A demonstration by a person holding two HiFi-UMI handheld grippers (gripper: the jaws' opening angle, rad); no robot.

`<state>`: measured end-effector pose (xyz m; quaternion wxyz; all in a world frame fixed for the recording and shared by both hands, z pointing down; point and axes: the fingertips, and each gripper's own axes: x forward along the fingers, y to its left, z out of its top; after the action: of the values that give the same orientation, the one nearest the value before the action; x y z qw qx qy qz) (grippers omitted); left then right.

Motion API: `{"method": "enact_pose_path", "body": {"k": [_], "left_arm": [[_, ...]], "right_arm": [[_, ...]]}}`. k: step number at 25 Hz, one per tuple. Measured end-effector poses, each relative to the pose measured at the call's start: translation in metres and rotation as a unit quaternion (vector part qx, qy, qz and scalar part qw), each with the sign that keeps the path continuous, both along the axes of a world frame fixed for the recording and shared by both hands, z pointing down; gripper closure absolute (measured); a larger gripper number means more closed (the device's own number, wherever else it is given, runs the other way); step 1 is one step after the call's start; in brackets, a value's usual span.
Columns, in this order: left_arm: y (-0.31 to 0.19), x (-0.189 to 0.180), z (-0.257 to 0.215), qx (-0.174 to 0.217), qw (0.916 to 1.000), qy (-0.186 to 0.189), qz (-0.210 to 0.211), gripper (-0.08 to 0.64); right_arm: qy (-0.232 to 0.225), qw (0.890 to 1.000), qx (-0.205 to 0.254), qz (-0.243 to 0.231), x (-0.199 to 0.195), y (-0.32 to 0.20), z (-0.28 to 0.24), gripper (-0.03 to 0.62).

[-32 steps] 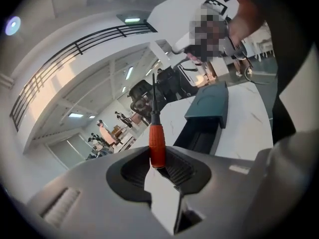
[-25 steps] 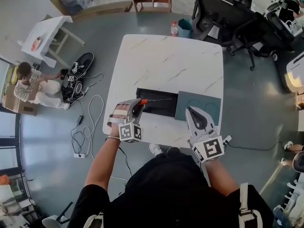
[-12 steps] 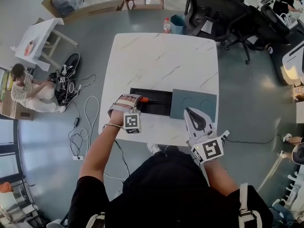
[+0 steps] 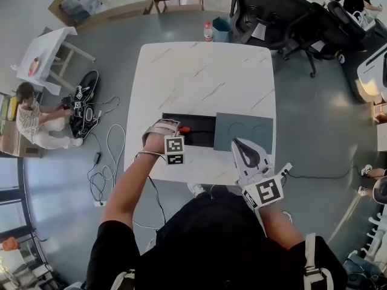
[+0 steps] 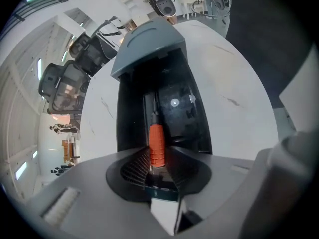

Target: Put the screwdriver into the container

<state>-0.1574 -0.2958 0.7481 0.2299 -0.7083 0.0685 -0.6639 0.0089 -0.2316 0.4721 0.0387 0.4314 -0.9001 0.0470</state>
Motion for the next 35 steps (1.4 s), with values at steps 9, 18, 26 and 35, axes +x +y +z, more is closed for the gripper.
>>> {"method": "enact_pose_path", "body": {"k": [9, 18, 26, 35], "left_arm": [[0.0, 0.001, 0.006, -0.02, 0.9994, 0.013, -0.023, 0.41], [0.007, -0.008, -0.032, 0.012, 0.9988, 0.033, -0.033, 0.327], [0.015, -0.002, -0.13, 0.094, 0.9558, 0.231, -0.156, 0.328], [0.036, -0.003, -0.277, 0.196, 0.7522, 0.561, -0.284, 0.551]], "right_arm": [[0.013, 1.0, 0.005, -0.004, 0.005, 0.008, 0.0, 0.586], [0.01, 0.999, 0.014, -0.028, -0.01, 0.007, -0.003, 0.584], [0.01, 0.999, 0.019, -0.042, -0.024, 0.007, -0.004, 0.585], [0.009, 0.998, 0.047, -0.038, -0.034, 0.001, -0.019, 0.586]]}}
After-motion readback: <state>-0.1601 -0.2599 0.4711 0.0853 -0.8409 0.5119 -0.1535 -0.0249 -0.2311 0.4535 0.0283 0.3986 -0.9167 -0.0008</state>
